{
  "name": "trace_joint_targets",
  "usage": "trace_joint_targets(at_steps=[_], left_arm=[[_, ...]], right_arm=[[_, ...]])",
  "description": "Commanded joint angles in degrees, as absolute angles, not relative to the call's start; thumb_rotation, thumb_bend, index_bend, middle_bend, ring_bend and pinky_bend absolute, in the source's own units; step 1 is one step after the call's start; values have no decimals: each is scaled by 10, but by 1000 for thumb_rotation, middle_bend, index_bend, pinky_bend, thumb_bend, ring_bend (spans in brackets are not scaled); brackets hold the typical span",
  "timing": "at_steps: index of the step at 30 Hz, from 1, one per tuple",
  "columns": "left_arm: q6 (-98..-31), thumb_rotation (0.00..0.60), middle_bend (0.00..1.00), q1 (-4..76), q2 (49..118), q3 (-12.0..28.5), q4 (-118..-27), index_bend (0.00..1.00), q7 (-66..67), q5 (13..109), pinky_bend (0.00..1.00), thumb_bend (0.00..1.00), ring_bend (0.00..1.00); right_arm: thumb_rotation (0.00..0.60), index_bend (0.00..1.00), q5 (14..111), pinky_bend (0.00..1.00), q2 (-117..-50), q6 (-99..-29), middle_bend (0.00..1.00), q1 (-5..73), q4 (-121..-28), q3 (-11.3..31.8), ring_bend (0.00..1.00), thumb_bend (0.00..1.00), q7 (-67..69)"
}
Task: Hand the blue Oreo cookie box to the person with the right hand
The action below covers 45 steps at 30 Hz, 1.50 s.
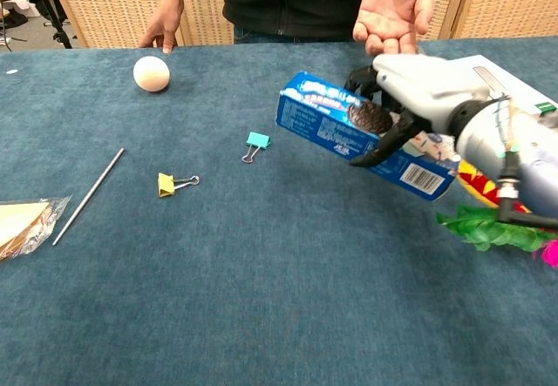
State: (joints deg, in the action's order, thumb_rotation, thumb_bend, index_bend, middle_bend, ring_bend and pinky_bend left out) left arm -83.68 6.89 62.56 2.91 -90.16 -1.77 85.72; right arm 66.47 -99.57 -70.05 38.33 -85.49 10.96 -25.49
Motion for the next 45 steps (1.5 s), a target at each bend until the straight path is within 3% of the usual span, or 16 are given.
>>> trace_joint_targets(at_steps=[1,7,15,21,34,35,37,39,40,42,45], left_arm=[[-837,600,0,69,627,29,-902,0,-13,855,0,0,0],[-829,600,0,72,629,31,-904,0,-2,847,0,0,0],[-826,600,0,73,629,32,-905,0,0,843,0,0,0],[-826,600,0,73,628,31,-906,0,3,844,0,0,0],[-825,600,0,72,623,34,-909,0,-1,836,0,0,0],[-826,600,0,72,622,34,-909,0,2,835,0,0,0],[-824,600,0,72,621,34,-911,0,2,833,0,0,0],[-822,600,0,72,620,34,-912,0,0,832,0,0,0],[-822,600,0,72,619,34,-912,0,-1,831,0,0,0],[-820,600,0,72,619,34,-912,0,-2,831,0,0,0],[-818,600,0,73,617,34,-912,0,-3,829,0,0,0]], right_arm=[[600,643,732,469,-924,-726,691,357,-936,84,672,461,-206],[600,643,806,469,-839,-761,691,344,-1010,79,672,512,-221],[600,643,779,469,-775,-761,691,366,-1041,151,672,517,-305],[600,643,681,469,-782,-714,689,408,-997,201,672,519,-364],[600,643,558,469,-853,-684,664,466,-887,219,668,521,-444],[600,617,554,469,-857,-686,629,468,-882,218,646,521,-447],[600,449,552,432,-861,-690,457,471,-876,216,511,491,-454],[600,140,543,303,-860,-689,137,471,-881,216,206,389,-453],[600,74,534,260,-855,-683,65,470,-889,216,118,355,-452],[600,0,516,179,-844,-677,0,469,-903,220,8,278,-452],[600,0,504,129,-823,-680,0,465,-933,229,0,260,-445]])
